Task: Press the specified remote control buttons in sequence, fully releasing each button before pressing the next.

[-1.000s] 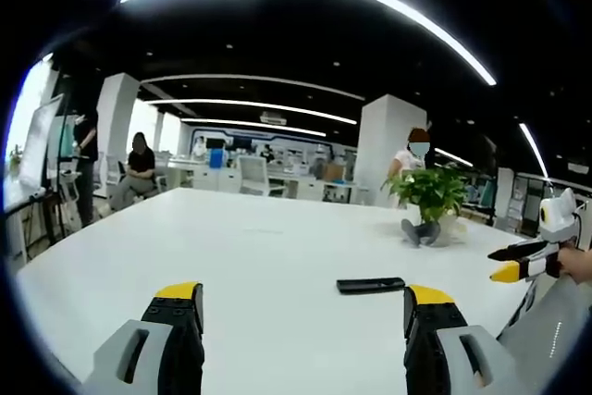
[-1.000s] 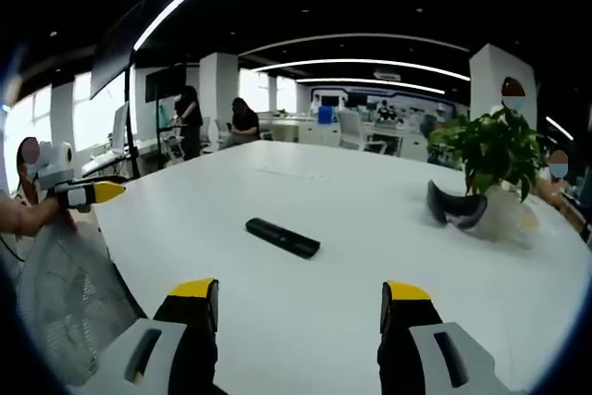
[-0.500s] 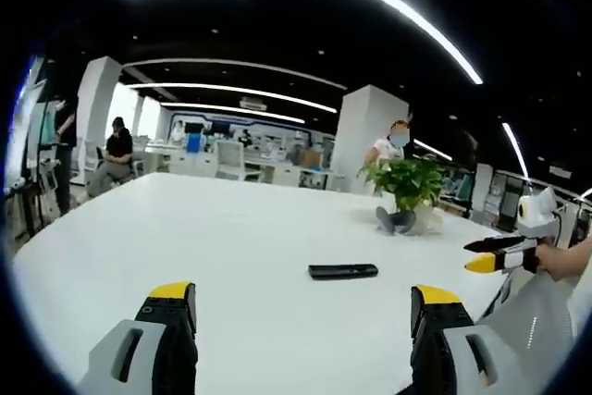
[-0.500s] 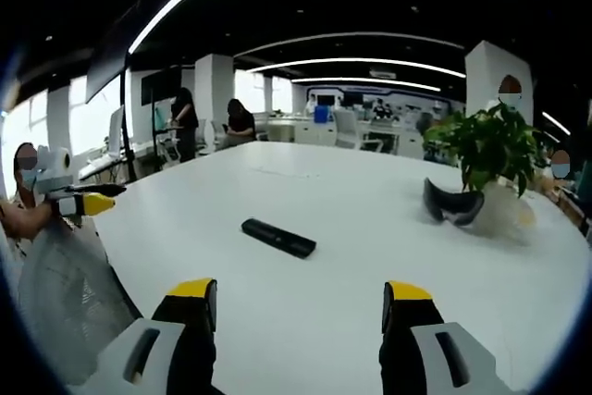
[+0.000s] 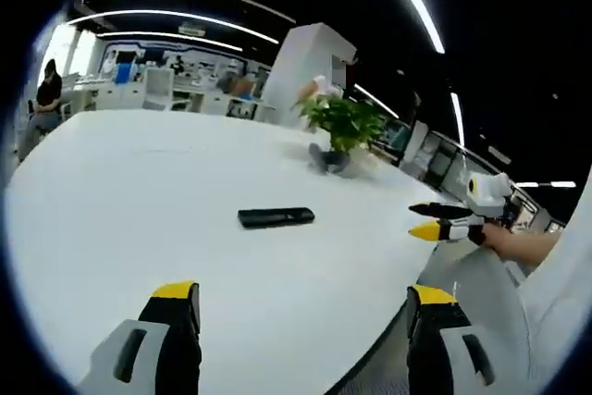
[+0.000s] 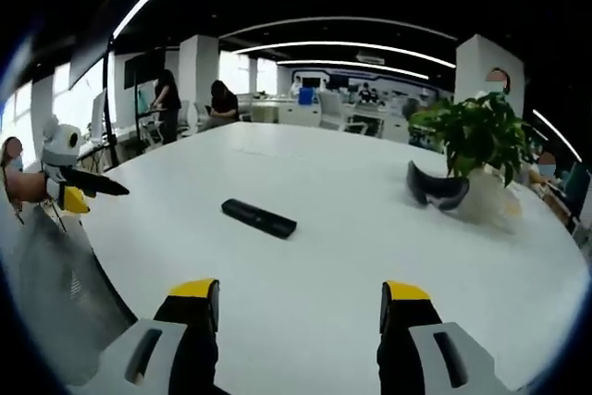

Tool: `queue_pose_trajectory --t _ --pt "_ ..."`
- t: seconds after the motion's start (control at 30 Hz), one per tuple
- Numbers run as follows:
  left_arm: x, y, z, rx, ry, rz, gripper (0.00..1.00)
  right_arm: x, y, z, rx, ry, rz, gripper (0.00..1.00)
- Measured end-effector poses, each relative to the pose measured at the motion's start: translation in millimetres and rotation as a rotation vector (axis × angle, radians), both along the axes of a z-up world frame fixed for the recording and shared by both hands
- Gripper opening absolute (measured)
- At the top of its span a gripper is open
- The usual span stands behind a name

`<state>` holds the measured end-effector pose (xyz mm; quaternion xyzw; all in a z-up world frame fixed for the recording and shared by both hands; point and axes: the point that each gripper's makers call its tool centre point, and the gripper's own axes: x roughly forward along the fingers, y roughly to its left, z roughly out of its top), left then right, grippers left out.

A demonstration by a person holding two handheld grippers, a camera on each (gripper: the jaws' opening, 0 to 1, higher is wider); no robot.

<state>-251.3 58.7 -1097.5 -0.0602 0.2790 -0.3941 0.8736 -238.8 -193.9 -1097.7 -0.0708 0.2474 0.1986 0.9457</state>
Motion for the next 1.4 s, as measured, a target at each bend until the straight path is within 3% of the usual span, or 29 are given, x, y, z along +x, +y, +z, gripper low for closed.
queue_pose_trajectory --t 0.17,0.3,0.37,0.63,0.87,0.97,1.17,1.4 --pt "17.1 -27.4 -15.8 0.071 0.013 -0.113 0.93 -1.4 0.2 -2.7 0.010 0.023 0.009 0.68" --pt "33.0 -39.8 -24.9 0.115 -0.014 -0.151 0.93 -1.6 -1.4 -1.9 0.041 0.027 0.003 0.65" --pt "39.1 -43.9 -33.4 0.145 0.007 -0.172 0.92 -1.6 -1.6 -1.0 0.053 0.021 0.003 0.65" --pt "59.6 -49.4 -55.9 0.242 0.012 -0.224 0.92 -0.9 -3.2 2.6 0.087 0.009 -0.008 0.64" --pt "81.3 -64.2 -62.7 0.211 0.036 -0.243 0.91 -1.4 -3.6 -0.9 0.078 0.021 -0.003 0.63" --pt "96.1 -65.7 -67.8 0.281 0.013 -0.263 0.90 -1.9 -3.5 -2.3 0.069 0.022 0.003 0.62" --pt "126.1 -69.1 -70.9 0.316 -0.017 -0.282 0.90 -2.0 -5.3 -2.9 0.074 0.027 -0.004 0.61" --pt "143.7 -69.2 -88.0 0.479 -0.049 -0.397 0.87 -2.2 -5.3 -4.0 0.079 0.033 -0.002 0.60"
